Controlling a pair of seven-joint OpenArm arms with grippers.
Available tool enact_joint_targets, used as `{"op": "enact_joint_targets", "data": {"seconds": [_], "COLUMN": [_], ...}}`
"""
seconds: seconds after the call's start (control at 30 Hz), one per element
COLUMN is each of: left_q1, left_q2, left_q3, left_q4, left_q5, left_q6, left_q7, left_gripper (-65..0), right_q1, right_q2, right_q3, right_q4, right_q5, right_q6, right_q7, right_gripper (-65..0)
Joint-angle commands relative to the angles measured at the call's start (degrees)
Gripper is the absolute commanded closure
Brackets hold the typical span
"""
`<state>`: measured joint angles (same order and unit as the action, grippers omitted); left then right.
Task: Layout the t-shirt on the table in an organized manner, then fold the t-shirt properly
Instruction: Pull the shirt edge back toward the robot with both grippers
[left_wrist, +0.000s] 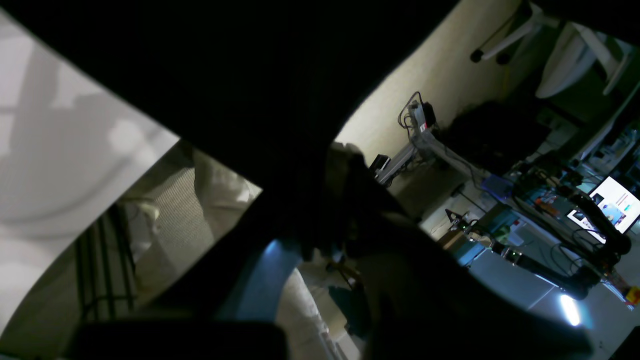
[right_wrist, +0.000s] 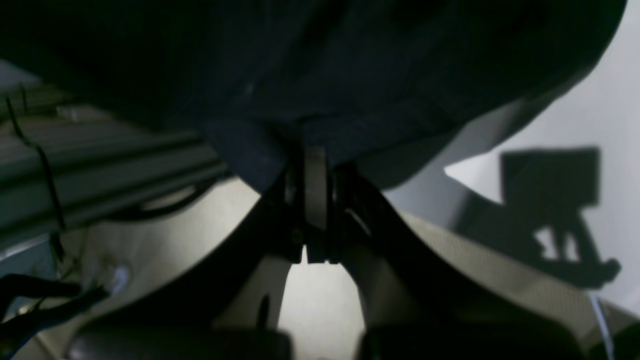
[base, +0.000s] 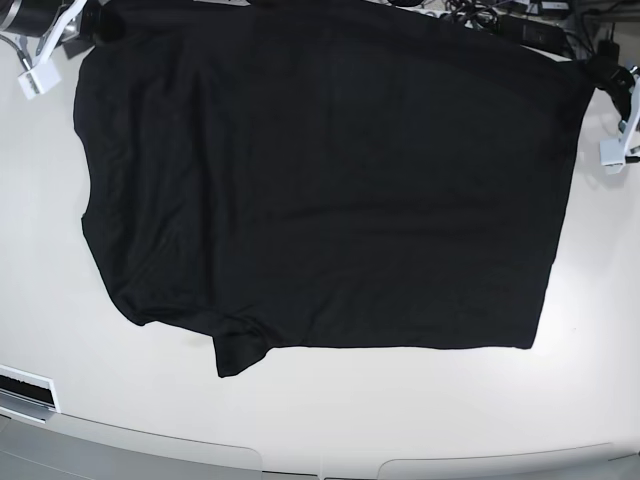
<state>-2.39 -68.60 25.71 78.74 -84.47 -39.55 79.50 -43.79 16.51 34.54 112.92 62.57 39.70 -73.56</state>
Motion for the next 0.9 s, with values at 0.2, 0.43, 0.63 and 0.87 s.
{"op": "enact_joint_targets", "data": {"seconds": [0.2,0.43,0.63,0.87], "left_q1": [-0.5,-4.28,-8.92,-9.25], "left_q2": [0.68,0.66,2.34,4.76], "left_q3": [-0.66,-0.66,-0.66,-0.66], "left_q4": [0.33,0.33,0.31,0.26], "left_q5": [-0.53,5.44,9.53,18.23], "left_q6": [-0.45,-0.45,-0.45,-0.45], "left_q7": [0.5,-0.76,-6.54,-11.98], "left_gripper": [0.0,0.0,0.0,0.0], "right_q1": [2.75,6.05,7.3,10.03], "right_q2": [0.42,0.31,0.31,0.28], "right_q3": [0.31,0.33,0.33,0.31], "right_q4": [1.01,0.96,0.81,-4.7], "right_q5": [0.57,0.35,-1.09,-4.52], "right_q6": [0.3,0.3,0.3,-0.92], "right_q7": [2.45,3.1,7.3,12.94], "right_gripper": [0.0,0.0,0.0,0.0]}}
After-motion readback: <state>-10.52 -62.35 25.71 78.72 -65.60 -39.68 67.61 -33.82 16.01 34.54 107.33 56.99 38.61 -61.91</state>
